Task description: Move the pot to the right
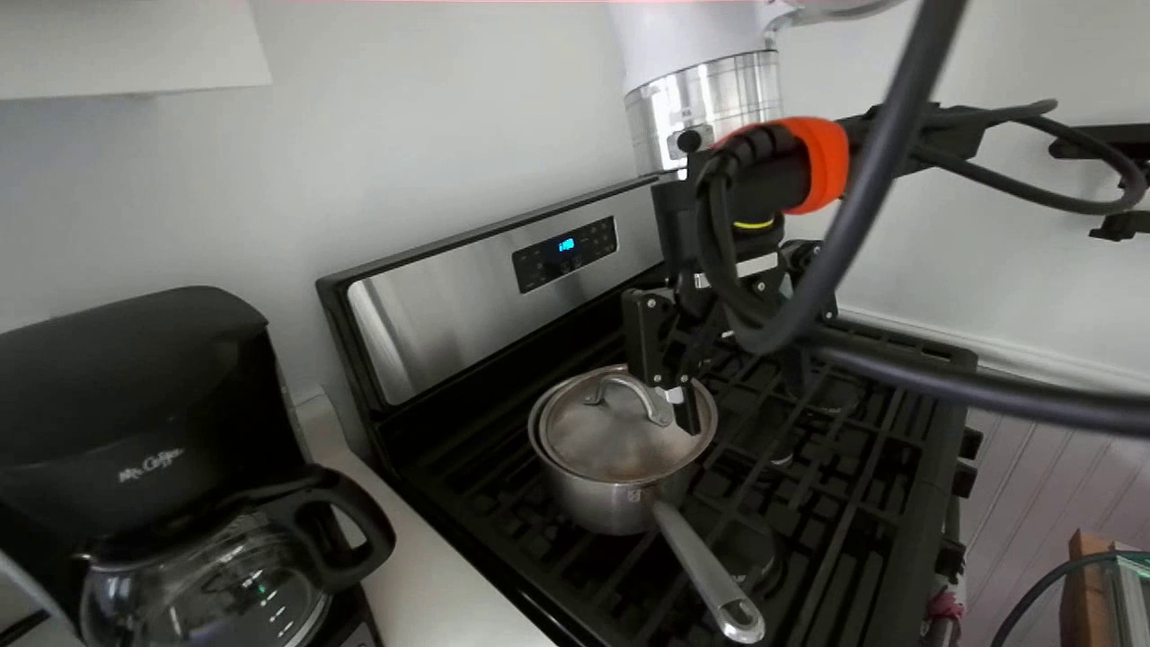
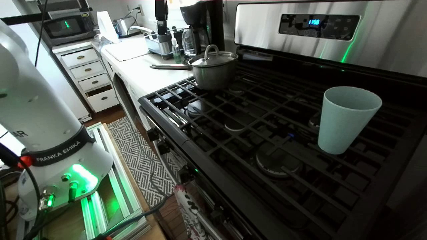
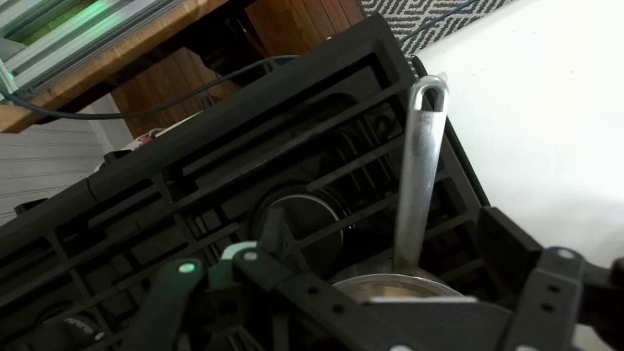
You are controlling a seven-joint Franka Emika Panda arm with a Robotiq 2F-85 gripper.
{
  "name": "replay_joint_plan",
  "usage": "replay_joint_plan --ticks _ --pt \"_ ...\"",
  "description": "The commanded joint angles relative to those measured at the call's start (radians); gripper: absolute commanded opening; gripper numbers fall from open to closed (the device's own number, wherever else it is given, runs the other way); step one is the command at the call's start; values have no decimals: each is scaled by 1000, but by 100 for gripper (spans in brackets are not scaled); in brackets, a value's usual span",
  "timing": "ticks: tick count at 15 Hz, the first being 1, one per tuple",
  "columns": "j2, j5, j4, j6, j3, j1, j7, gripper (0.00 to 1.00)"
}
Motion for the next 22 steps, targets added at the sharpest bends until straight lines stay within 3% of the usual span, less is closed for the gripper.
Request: replay_joint_plan --ticks 1,5,14,18,20,22 --pt "-5 -1 -2 -1 -3 2 2 100" --pt "-15 -1 -5 -1 -4 0 2 100" --pt "-25 -9 75 -61 -22 -70 447 100" --pt "10 43 90 -71 -20 -53 568 100" --pt "27 53 84 -41 -19 -42 584 100" --pt "56 47 71 28 -28 -19 456 100"
